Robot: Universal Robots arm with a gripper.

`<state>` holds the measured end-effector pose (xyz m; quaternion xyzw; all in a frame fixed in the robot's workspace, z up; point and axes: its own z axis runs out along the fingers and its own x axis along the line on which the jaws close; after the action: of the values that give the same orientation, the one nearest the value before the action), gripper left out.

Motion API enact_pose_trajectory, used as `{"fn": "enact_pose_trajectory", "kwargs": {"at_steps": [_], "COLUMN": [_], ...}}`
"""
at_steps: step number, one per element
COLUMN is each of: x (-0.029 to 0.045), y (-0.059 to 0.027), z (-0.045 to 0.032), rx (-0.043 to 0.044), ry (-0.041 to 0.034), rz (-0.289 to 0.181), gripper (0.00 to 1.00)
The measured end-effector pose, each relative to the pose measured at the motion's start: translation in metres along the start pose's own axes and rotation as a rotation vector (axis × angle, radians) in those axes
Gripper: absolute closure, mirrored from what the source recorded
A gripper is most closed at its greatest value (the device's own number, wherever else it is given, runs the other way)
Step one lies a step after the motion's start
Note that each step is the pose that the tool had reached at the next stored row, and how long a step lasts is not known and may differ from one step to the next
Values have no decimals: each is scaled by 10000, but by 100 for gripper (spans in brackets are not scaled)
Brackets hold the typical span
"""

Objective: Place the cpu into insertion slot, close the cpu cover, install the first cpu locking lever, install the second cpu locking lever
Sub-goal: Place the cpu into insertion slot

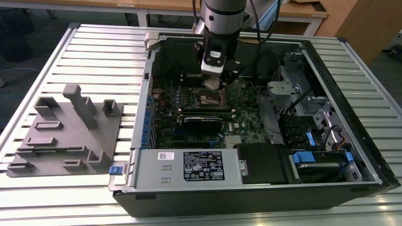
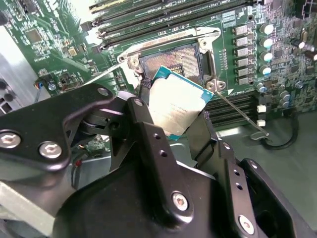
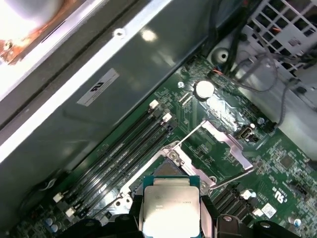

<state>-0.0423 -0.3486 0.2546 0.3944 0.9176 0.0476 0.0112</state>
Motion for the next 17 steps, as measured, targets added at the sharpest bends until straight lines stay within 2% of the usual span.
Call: {"fn": "enact_pose_trajectory", "kwargs": {"at_steps": [6, 14, 17], "x": [0, 0, 0], "y": [0, 0, -1], "z": [1, 6, 6], "rx": [-3, -25, -26], "ry": [-6, -139, -146], "rz": [50, 1434, 1506], "gripper": [46, 46, 46]}}
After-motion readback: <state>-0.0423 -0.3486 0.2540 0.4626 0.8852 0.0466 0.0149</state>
